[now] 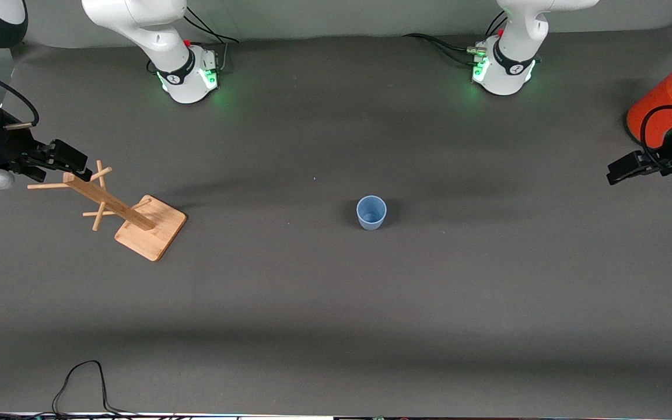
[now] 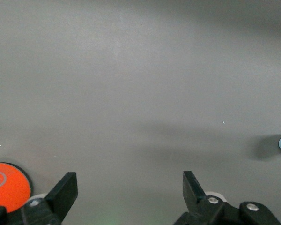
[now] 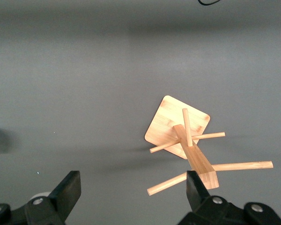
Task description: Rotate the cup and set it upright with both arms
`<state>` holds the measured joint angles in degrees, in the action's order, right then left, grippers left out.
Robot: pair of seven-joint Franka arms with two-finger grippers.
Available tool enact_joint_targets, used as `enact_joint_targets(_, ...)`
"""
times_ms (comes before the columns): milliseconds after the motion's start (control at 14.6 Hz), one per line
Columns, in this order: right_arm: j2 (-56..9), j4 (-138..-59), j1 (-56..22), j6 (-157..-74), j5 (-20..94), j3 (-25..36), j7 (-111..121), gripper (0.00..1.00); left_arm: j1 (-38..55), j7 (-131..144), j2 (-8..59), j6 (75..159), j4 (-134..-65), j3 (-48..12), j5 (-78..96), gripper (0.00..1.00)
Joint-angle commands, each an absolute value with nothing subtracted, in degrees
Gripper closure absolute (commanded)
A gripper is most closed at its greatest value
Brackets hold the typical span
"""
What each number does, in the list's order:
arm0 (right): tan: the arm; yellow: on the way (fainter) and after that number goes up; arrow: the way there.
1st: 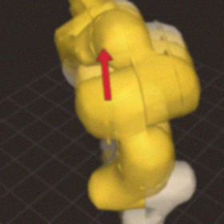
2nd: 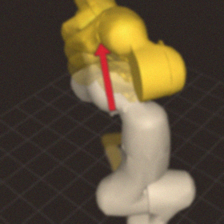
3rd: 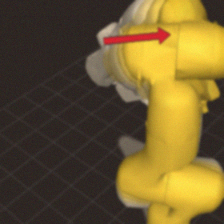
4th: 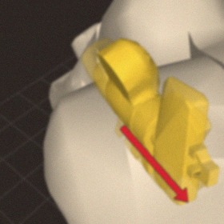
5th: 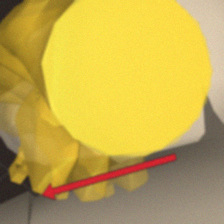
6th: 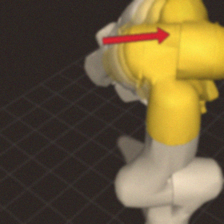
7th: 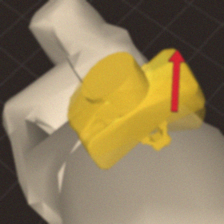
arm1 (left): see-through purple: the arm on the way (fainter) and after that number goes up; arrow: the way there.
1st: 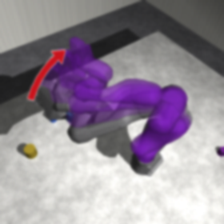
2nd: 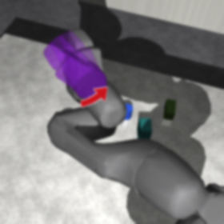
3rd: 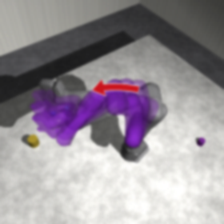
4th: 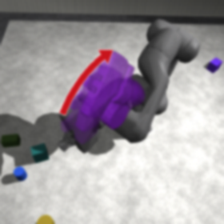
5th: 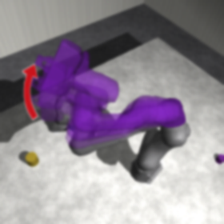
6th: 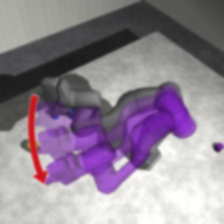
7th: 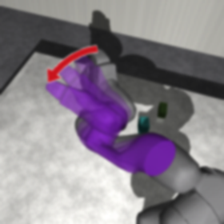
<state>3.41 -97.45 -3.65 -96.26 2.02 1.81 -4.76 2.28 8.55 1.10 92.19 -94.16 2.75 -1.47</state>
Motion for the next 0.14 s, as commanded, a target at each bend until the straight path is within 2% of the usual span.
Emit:
enact_joint_targets(0, 2.03, -95.1, -3.69, -95.71, 2.99, 2.2, -3.52, 0.0, 2.11, 9.32, 1.23, 90.97, -93.16, 2.29, -2.11, 0.0)
enact_joint_targets(69, 2.02, -95.1, -3.69, -95.63, 2.99, 2.2, -3.43, 0.0, 2.11, 9.23, 1.23, 90.97, -93.16, 2.29, -2.2, 0.0)
